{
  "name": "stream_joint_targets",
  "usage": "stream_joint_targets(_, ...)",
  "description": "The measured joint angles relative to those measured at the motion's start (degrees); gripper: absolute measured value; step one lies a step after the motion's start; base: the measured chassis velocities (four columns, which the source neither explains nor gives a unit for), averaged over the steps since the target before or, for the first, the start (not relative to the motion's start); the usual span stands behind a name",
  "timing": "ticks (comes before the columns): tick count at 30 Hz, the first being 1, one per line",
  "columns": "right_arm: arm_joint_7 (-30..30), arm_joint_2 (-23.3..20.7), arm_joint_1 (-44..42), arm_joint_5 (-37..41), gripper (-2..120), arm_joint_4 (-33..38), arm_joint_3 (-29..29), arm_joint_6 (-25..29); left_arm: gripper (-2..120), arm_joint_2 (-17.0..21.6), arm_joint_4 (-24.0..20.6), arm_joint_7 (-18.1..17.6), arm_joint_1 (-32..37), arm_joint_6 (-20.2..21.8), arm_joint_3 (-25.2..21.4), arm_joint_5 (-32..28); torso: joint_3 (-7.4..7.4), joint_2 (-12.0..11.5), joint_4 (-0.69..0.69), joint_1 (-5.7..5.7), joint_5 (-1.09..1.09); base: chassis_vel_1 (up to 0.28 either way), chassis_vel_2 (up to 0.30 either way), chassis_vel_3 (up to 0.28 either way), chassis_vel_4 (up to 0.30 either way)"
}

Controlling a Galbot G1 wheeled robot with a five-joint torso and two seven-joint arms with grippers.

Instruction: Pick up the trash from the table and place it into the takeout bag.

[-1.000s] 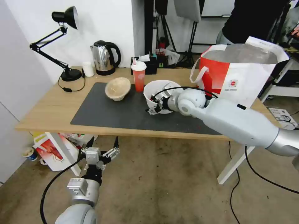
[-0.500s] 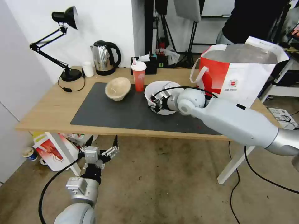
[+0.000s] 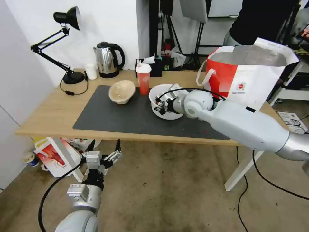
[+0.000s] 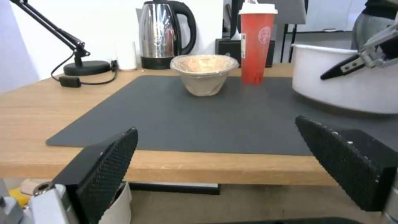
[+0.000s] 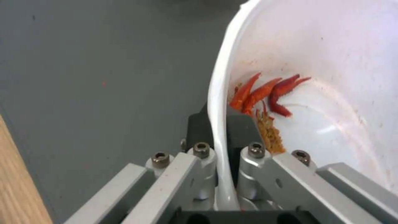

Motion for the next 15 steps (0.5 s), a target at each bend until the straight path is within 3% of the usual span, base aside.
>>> stream_joint_targets(15,0.07,-6.03,2.46,5.37,0,7.56,5.07,0.03,96,0.0,-0.66,-0.09,0.78,-0.77,0.02,0.0,0.0,0.0,0.0,0.0,0.0,0.0,0.0,0.0,0.0)
